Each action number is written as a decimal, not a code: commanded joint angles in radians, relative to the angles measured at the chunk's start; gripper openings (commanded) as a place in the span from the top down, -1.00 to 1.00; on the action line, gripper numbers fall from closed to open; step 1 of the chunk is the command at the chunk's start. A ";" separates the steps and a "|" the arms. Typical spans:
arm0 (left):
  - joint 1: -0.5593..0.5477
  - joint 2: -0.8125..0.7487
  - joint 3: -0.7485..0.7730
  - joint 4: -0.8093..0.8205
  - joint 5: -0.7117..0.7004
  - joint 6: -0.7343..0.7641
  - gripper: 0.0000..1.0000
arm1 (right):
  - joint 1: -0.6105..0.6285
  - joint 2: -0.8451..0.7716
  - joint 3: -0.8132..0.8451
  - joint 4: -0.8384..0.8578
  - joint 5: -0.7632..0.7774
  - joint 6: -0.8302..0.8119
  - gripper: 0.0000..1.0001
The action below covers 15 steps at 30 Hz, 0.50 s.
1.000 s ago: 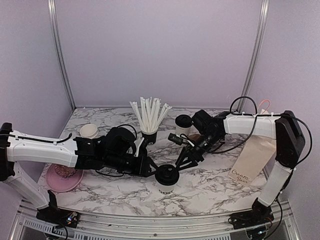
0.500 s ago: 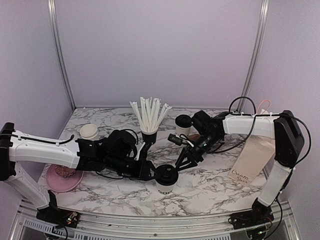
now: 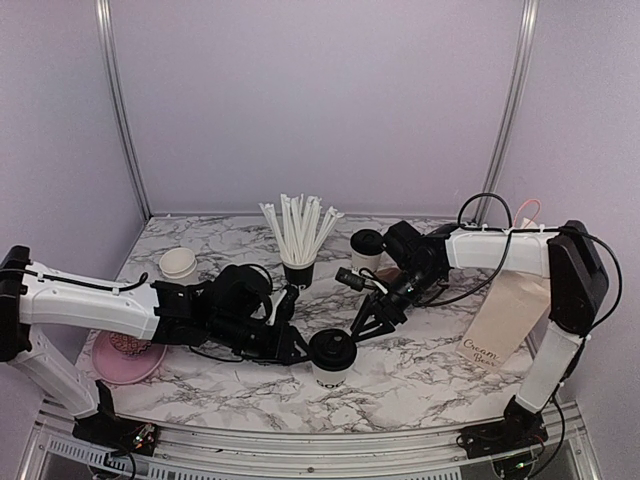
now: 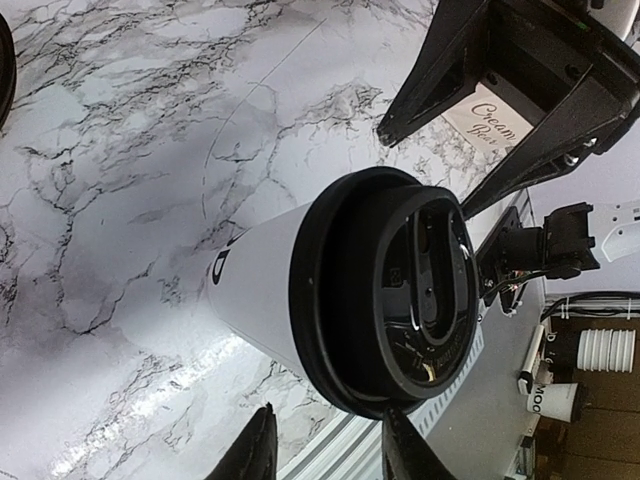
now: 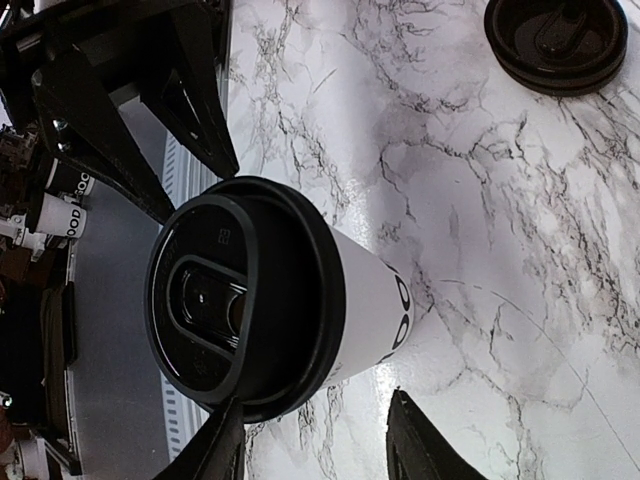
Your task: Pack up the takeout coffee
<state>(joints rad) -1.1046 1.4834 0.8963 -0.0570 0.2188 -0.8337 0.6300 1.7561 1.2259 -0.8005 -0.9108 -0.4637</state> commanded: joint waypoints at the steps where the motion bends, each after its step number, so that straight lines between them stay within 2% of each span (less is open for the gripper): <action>1: -0.001 0.027 0.016 0.013 0.007 0.015 0.27 | -0.004 0.012 0.001 0.014 -0.004 0.004 0.08; 9: 0.010 0.043 0.020 0.029 0.009 0.020 0.28 | -0.004 0.036 0.003 0.017 -0.012 0.003 0.08; 15: 0.033 0.054 -0.010 0.097 0.070 -0.031 0.28 | -0.003 0.051 0.004 0.017 -0.012 0.000 0.08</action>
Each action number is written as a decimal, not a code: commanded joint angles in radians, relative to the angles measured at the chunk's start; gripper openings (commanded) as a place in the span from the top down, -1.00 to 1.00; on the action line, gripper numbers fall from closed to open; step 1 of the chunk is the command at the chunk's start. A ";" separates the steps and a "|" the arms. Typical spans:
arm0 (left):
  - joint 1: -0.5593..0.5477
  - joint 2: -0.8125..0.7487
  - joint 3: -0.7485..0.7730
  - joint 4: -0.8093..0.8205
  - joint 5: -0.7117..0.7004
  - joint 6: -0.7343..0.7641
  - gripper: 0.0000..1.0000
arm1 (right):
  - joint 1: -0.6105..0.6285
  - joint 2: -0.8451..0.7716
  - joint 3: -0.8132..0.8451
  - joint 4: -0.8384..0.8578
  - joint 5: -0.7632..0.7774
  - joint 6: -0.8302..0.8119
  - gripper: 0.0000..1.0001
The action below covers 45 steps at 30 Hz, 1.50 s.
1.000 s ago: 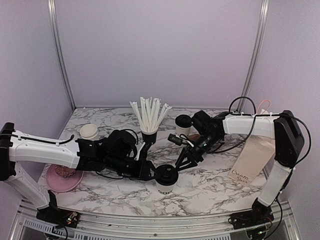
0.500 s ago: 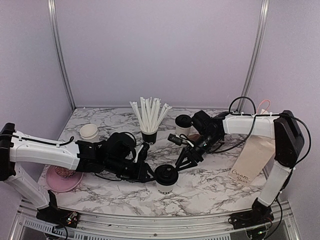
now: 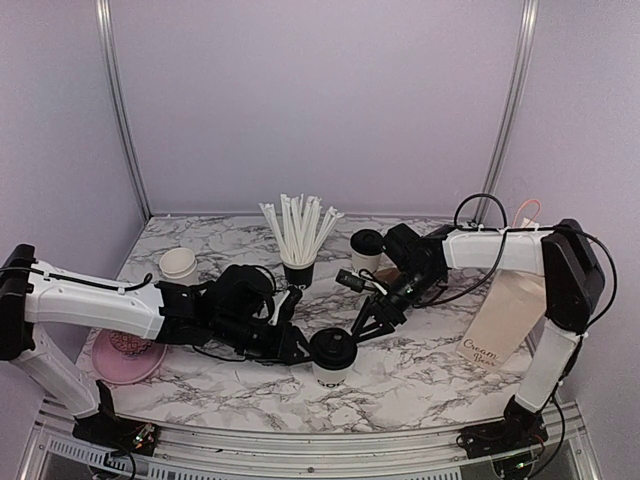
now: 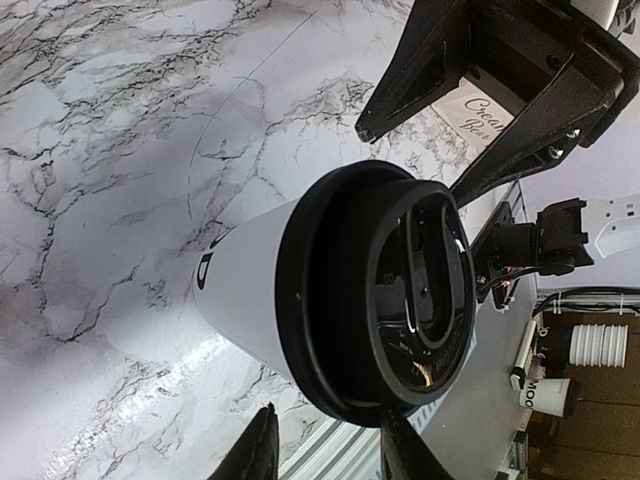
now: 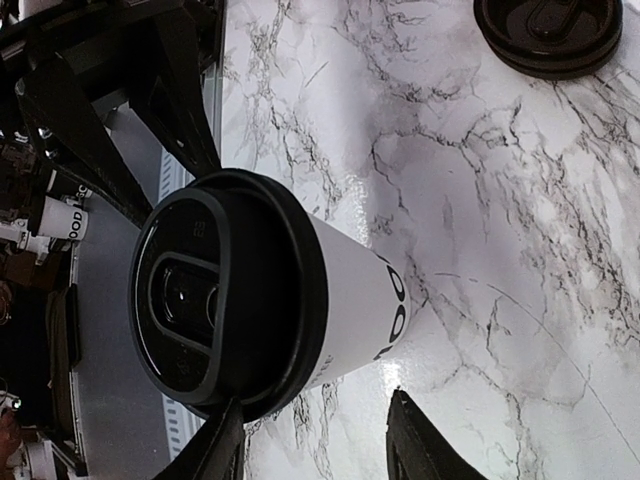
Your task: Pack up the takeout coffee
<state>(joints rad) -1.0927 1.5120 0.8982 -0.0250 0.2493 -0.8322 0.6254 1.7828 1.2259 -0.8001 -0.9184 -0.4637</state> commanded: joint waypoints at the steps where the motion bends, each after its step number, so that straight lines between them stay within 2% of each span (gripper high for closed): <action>1: 0.029 0.029 -0.022 0.076 0.053 -0.047 0.28 | 0.002 0.027 0.004 0.016 -0.004 0.000 0.08; 7: 0.065 0.073 -0.081 0.102 0.091 -0.131 0.35 | 0.016 0.056 0.009 0.021 0.010 0.008 0.08; 9: 0.070 0.092 -0.106 0.096 0.099 -0.146 0.37 | 0.030 0.074 0.008 0.031 0.060 0.027 0.09; 13: 0.082 0.125 -0.162 0.044 0.095 -0.130 0.42 | 0.049 0.120 0.008 0.038 0.153 0.053 0.12; 17: 0.094 0.126 -0.191 0.032 0.091 -0.106 0.45 | 0.050 0.116 0.006 0.037 0.179 0.057 0.12; 24: 0.084 0.041 0.020 -0.098 0.040 0.078 0.30 | 0.036 -0.001 0.033 0.004 0.118 0.013 0.10; 30: 0.080 -0.018 0.153 -0.238 0.032 0.159 0.04 | 0.005 -0.123 0.053 -0.039 0.100 -0.050 -0.20; 34: 0.084 -0.030 0.196 -0.299 -0.036 0.216 -0.12 | 0.018 -0.177 0.026 -0.037 0.139 -0.128 -0.32; 39: 0.122 0.001 0.204 -0.232 -0.120 0.252 -0.10 | 0.055 -0.229 -0.011 0.055 0.251 -0.176 -0.50; 45: 0.159 0.063 0.206 -0.058 -0.072 0.238 0.09 | 0.129 -0.214 0.002 0.127 0.346 -0.120 -0.76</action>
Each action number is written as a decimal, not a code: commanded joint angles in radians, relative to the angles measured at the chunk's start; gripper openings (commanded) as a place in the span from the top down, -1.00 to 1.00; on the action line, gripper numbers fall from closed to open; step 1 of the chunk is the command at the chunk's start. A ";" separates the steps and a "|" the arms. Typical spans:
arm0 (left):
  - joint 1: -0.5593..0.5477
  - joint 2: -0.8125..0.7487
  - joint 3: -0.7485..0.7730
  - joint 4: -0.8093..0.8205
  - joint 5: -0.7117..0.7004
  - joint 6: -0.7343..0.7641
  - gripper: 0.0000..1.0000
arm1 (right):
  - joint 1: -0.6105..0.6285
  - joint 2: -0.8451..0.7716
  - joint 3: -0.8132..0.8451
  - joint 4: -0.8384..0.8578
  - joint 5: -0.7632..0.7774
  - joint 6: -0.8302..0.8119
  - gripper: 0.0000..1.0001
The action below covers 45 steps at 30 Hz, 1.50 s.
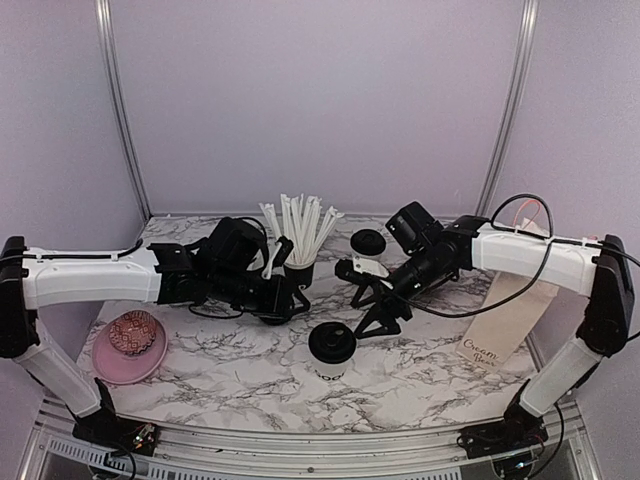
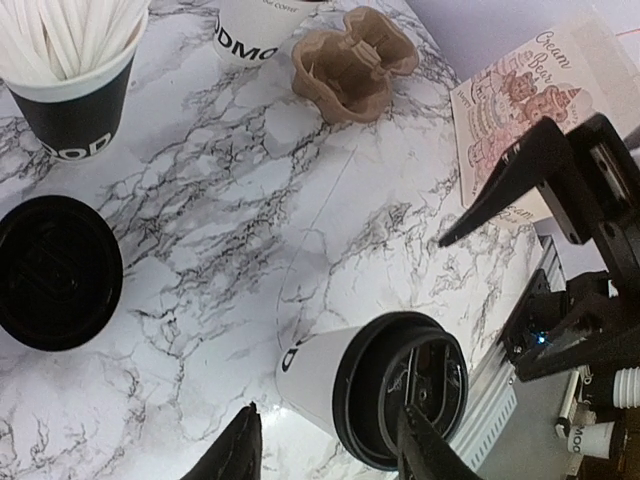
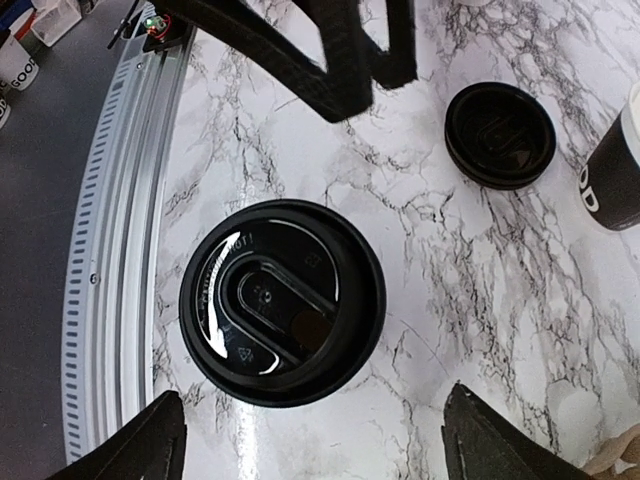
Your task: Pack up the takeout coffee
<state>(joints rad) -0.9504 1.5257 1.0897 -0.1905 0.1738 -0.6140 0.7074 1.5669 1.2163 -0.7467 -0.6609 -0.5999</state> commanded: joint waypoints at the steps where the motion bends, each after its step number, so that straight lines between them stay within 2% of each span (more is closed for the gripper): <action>1: 0.018 0.061 0.015 0.129 0.018 0.022 0.10 | 0.060 0.004 0.012 0.077 0.105 0.018 -0.77; 6: 0.019 0.106 0.008 0.206 0.079 0.000 0.20 | 0.105 0.009 0.016 0.089 0.152 0.016 -0.82; 12: 0.019 0.156 -0.007 0.265 0.123 -0.019 0.23 | 0.130 0.044 0.033 0.088 0.164 0.016 -0.97; 19: 0.019 0.184 -0.066 0.291 0.136 -0.052 0.33 | 0.149 0.078 0.025 0.100 0.174 0.016 -0.97; 28: 0.016 0.203 -0.184 0.315 0.159 -0.084 0.53 | 0.152 0.129 -0.023 0.126 0.226 0.028 -0.71; 35: 0.012 0.173 -0.217 0.301 0.116 -0.078 0.55 | 0.171 0.169 -0.070 0.144 0.335 0.012 -0.56; 41: 0.012 0.130 -0.215 0.262 0.073 -0.071 0.55 | 0.214 0.208 -0.110 0.132 0.403 -0.003 -0.44; 45: 0.012 0.056 -0.247 0.256 0.016 -0.104 0.34 | 0.209 0.179 -0.098 0.126 0.337 0.016 -0.44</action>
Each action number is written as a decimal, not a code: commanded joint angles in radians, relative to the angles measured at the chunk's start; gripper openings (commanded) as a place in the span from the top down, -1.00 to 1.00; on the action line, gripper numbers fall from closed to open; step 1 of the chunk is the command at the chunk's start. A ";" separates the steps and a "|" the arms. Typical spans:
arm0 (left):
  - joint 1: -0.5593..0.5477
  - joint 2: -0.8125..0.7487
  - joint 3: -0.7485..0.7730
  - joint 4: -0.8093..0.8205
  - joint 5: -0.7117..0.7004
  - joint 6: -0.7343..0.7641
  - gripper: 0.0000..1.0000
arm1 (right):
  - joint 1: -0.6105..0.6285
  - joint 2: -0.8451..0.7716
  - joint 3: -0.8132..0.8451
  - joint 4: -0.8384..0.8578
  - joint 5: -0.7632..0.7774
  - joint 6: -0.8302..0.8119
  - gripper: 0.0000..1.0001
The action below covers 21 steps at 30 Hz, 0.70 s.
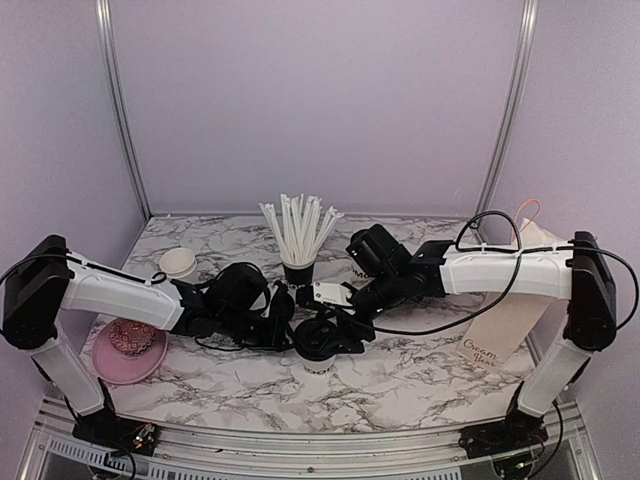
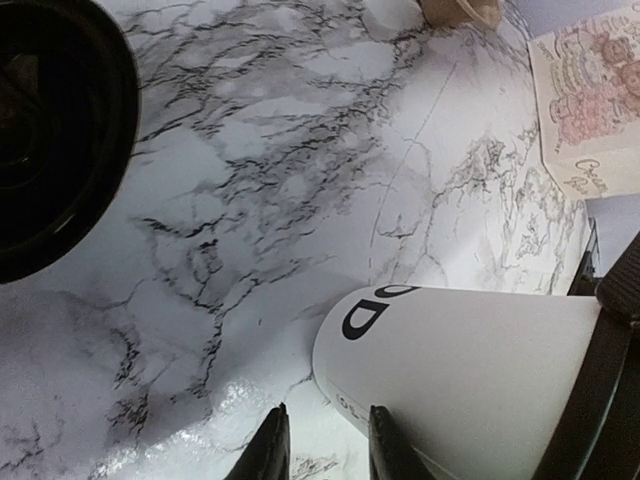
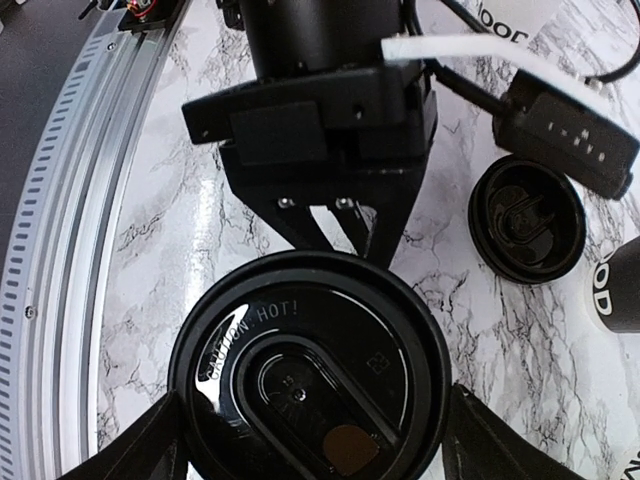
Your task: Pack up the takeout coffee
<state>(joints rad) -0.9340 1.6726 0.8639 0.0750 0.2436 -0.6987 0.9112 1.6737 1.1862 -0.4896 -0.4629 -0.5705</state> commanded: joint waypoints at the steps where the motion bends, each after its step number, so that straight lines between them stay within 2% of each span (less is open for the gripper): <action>1: -0.005 -0.113 -0.031 -0.008 -0.071 -0.026 0.26 | 0.003 0.068 -0.057 -0.141 0.117 -0.012 -0.44; 10: -0.048 -0.282 -0.092 0.116 -0.066 0.030 -0.37 | -0.058 0.083 0.012 -0.172 -0.018 0.035 -0.44; 14: -0.083 -0.245 -0.060 0.113 -0.025 0.047 -0.39 | -0.068 0.090 0.013 -0.170 -0.022 0.037 -0.44; 21: -0.118 -0.137 -0.019 0.057 -0.028 0.077 -0.23 | -0.068 0.092 0.008 -0.169 -0.033 0.042 -0.44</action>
<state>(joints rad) -1.0401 1.4765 0.8055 0.1574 0.2089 -0.6609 0.8478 1.7111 1.2217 -0.5301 -0.5541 -0.5381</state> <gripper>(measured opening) 0.643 0.792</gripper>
